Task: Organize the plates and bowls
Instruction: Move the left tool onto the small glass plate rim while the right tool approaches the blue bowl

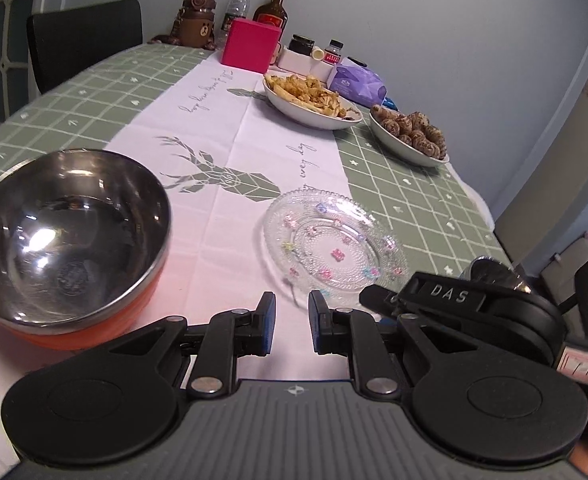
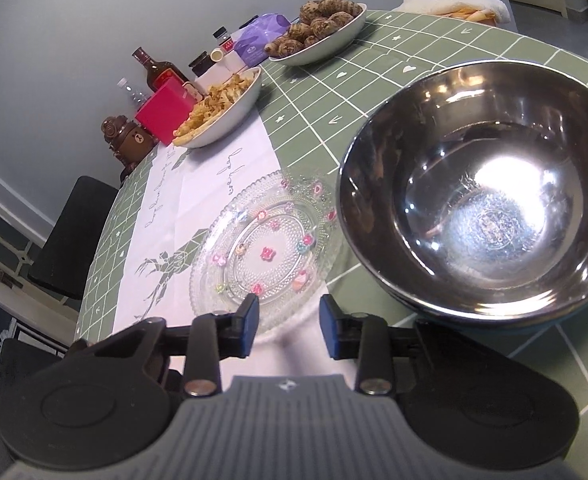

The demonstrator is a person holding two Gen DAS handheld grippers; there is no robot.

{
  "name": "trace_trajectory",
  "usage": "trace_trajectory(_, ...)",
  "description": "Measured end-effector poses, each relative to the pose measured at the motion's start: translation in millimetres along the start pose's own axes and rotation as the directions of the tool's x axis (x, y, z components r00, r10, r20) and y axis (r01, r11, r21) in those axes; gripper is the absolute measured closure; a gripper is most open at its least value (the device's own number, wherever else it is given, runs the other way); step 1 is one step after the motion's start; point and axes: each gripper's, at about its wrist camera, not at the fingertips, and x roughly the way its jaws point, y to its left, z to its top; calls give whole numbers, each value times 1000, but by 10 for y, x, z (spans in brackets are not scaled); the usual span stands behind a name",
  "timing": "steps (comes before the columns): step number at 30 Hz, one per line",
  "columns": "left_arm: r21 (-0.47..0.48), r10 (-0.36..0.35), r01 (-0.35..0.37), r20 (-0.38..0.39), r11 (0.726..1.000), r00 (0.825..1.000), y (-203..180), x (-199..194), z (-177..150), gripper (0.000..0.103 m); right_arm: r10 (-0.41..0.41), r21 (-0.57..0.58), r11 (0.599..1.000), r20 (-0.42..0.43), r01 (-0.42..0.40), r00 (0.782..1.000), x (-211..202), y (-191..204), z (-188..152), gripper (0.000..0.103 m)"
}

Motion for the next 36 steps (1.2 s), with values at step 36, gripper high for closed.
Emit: trace_trajectory(36, -266, 95, -133, -151, 955, 984, 171, -138, -304, 91, 19, -61, 998, -174, -30, 985, -453, -147, -344, 90)
